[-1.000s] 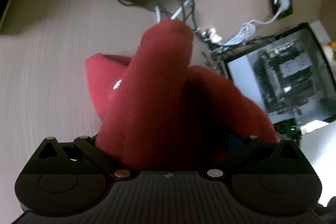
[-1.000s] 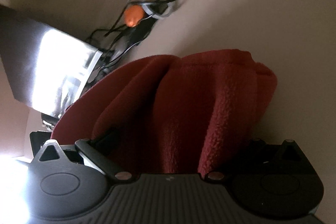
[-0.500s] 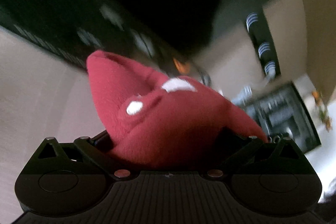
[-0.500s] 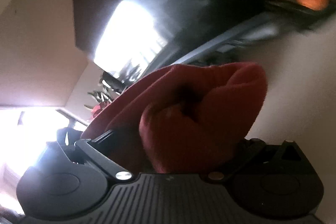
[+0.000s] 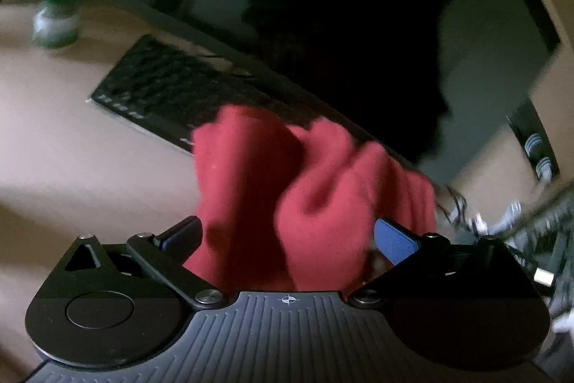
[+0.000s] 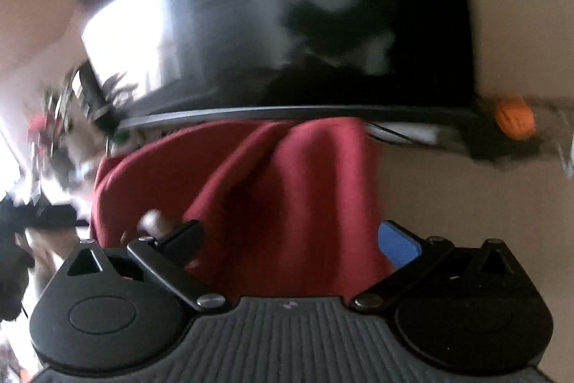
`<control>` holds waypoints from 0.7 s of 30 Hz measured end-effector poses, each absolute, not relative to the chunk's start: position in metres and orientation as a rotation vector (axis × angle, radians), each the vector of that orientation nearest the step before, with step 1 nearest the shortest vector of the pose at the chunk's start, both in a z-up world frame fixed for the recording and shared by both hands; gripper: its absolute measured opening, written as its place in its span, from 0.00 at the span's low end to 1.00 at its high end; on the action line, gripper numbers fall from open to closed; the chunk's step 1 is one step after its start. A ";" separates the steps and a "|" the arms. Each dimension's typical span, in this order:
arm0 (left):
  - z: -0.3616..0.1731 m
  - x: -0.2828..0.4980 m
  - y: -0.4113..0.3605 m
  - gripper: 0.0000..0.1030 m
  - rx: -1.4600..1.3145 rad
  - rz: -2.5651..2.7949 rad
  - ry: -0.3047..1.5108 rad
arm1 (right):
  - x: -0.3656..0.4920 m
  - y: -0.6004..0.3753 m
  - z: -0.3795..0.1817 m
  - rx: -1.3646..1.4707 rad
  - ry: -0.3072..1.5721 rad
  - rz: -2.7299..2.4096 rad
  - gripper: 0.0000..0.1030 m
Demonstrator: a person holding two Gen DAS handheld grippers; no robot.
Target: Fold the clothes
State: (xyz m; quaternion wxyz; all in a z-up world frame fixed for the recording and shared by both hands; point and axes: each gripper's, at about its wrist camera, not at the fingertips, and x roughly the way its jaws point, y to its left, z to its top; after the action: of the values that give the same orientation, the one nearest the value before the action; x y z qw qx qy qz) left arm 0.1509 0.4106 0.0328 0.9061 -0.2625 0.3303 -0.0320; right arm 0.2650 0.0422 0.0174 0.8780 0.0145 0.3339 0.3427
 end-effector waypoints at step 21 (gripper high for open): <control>0.034 0.154 0.402 1.00 -0.327 -0.073 0.477 | 0.277 0.037 0.022 0.005 0.539 0.278 1.00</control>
State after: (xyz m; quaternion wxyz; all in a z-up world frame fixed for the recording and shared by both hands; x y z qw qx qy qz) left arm 0.1536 0.4017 0.0338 0.9578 -0.1614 0.2352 -0.0359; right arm 0.2766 0.0367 0.0217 0.9544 0.0023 0.2653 0.1370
